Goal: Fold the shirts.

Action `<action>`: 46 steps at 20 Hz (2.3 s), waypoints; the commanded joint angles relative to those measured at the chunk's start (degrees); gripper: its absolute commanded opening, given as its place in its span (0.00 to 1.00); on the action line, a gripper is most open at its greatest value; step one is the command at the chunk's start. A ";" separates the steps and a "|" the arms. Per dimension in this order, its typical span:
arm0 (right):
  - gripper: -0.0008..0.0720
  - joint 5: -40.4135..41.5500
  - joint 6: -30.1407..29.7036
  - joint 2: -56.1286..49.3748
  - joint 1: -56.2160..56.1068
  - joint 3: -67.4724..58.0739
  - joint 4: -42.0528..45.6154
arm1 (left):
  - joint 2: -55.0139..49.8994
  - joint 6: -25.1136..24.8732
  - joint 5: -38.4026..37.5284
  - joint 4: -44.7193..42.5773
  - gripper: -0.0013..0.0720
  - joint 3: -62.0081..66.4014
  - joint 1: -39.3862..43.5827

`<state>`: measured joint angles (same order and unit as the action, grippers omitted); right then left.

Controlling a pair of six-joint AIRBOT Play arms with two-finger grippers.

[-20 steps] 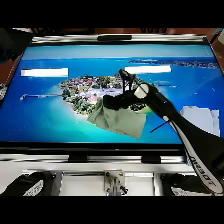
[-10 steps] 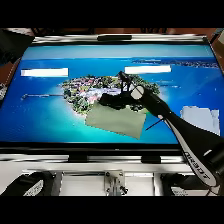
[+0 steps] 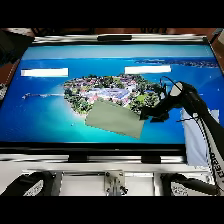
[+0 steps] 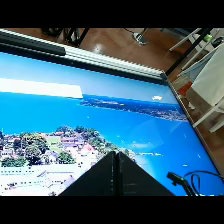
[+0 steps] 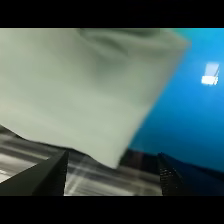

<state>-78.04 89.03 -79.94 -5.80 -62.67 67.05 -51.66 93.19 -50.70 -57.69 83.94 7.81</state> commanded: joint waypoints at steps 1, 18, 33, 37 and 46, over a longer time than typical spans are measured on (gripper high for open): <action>0.93 0.44 -4.52 0.39 5.99 7.19 -7.06 | 0.04 -0.11 0.04 -1.03 0.06 0.02 -0.04; 0.12 9.46 -24.00 -11.06 4.20 9.70 -32.74 | -0.72 -0.07 -0.48 -2.97 0.06 0.02 -0.04; 0.12 -11.96 -15.80 6.12 22.40 -28.59 -2.80 | -1.51 -2.69 -8.55 -2.93 0.07 0.00 0.00; 0.12 -11.91 -16.17 6.12 30.82 -31.19 5.20 | -1.01 -2.67 -9.46 -2.89 0.07 0.02 0.00; 0.12 -5.97 -15.47 6.14 37.18 -32.57 25.20 | -0.20 -2.64 -14.93 -2.75 0.07 0.02 0.00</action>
<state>-86.11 72.84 -73.87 30.15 -94.43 84.29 -52.01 90.59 -64.25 -60.47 83.94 7.79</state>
